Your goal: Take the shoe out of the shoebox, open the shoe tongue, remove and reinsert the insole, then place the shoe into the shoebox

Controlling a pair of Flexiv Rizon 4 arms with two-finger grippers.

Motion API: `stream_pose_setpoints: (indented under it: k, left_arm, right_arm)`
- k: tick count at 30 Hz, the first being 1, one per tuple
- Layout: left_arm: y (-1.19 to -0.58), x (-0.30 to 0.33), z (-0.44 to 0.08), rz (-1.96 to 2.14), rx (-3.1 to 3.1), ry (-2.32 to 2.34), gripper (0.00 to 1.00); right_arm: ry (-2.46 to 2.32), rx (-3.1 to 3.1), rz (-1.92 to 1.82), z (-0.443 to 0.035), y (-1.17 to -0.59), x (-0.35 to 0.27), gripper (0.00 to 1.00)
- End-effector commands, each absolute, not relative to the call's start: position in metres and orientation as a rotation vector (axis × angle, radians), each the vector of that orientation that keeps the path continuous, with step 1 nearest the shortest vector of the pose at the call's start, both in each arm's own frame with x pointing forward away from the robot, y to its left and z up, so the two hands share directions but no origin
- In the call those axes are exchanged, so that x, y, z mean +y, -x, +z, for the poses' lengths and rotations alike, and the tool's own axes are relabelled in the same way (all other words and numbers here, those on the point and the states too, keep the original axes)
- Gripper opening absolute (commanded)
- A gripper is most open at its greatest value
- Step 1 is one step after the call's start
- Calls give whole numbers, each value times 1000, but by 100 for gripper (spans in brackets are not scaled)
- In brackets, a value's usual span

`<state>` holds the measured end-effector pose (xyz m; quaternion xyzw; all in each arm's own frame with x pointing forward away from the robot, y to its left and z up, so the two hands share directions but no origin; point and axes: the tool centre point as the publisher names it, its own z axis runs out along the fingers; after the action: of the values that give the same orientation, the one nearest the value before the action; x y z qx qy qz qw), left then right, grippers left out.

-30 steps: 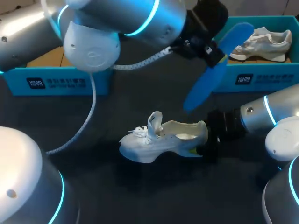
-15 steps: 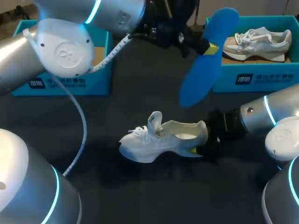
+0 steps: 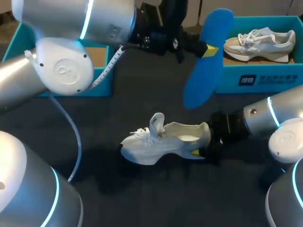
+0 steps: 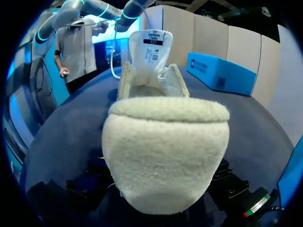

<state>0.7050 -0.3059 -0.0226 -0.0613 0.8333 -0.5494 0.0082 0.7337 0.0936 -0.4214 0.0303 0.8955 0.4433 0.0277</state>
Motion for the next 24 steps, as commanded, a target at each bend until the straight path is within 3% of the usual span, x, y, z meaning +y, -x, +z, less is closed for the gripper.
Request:
stream_pose_setpoints:
  k: [1,13,24]
  left_arm:
    - [-695,-298,-15,-1857,2598,295,0]
    - [-662,-289,21,-2276,2514,506,0]
    - [-641,-271,33,-2420,2503,604,0]
  right_arm:
    - [-97,2767,1360,-425,-733,98,0]
    - [-97,2767,1360,-425,-733,98,0]
    - [-97,2767,1360,-425,-733,98,0]
